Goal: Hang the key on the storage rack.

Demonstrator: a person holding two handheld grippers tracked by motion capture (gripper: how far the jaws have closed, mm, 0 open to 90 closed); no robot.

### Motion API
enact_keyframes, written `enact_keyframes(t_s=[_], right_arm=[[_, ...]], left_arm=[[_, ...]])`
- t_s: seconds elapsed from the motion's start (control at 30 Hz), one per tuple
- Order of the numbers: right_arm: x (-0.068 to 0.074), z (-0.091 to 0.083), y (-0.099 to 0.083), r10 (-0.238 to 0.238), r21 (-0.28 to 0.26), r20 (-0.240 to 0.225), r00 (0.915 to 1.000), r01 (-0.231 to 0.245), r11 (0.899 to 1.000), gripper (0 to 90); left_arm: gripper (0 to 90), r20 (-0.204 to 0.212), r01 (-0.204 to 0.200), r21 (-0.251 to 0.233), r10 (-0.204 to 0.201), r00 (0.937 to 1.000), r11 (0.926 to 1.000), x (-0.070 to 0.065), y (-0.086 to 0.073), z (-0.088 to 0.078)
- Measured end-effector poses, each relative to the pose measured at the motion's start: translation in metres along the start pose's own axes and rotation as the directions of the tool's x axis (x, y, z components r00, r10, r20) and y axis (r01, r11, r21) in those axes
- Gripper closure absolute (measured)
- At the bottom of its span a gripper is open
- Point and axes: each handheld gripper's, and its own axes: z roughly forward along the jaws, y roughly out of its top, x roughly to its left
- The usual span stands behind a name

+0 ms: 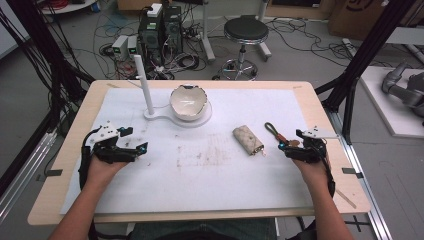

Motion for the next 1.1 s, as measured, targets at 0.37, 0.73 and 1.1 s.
enact_keyframes(t_s=[0.37,0.73,1.1], right_arm=[[-0.003,-0.004,-0.002,0.001,0.007,0.014,0.9999,-0.001,1.0,20.3],[-0.009,0.012,0.004,0.0,0.041,0.016,0.9999,-0.001,0.999,20.4],[-0.02,0.043,0.01,-0.024,0.139,0.017,0.9996,0.021,0.99,20.4]], left_arm=[[14.4,0.006,-0.014,0.012,0.014,0.9999,0.9998,-0.004,0.001,0.003],[14.4,0.0,-0.005,0.016,0.005,1.0,0.9999,0.0,-0.001,0.002],[14.4,-0.003,-0.002,0.02,0.002,1.0,0.9998,0.002,-0.003,0.0]])
